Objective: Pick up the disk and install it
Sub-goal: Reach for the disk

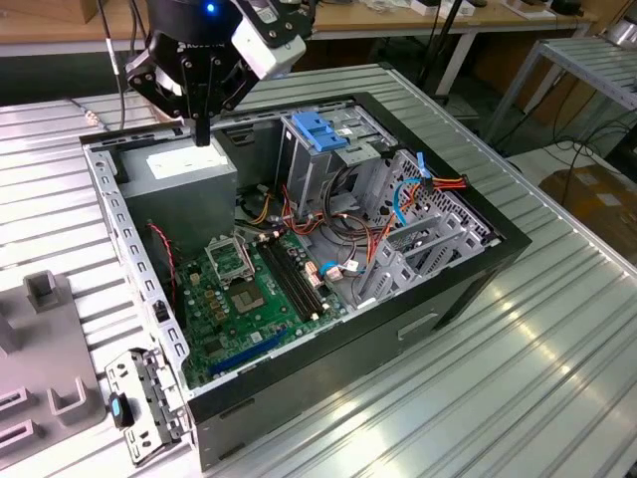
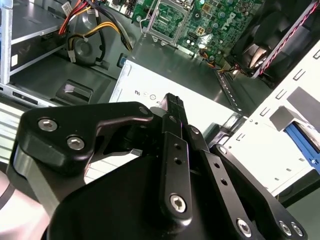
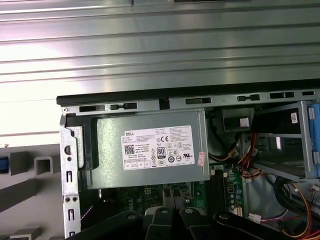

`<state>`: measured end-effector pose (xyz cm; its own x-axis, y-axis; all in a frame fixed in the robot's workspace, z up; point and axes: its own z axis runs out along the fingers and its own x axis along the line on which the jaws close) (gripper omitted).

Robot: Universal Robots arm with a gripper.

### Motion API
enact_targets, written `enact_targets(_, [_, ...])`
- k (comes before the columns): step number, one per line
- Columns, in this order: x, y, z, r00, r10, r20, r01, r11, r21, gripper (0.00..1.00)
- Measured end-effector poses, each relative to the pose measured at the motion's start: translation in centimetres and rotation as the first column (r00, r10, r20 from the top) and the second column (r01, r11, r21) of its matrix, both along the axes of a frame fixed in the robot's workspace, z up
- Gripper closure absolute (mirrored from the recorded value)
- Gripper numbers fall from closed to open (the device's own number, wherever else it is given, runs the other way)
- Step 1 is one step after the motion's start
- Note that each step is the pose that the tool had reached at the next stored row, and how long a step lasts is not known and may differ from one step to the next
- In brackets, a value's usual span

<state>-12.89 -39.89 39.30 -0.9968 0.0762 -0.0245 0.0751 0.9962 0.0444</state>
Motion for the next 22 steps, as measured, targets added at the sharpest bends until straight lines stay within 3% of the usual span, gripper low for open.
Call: enact_targets(22, [-0.66, 0.00, -0.05, 1.0000, 0.000, -0.0001, 0.000, 1.0000, -0.0001, 0.89])
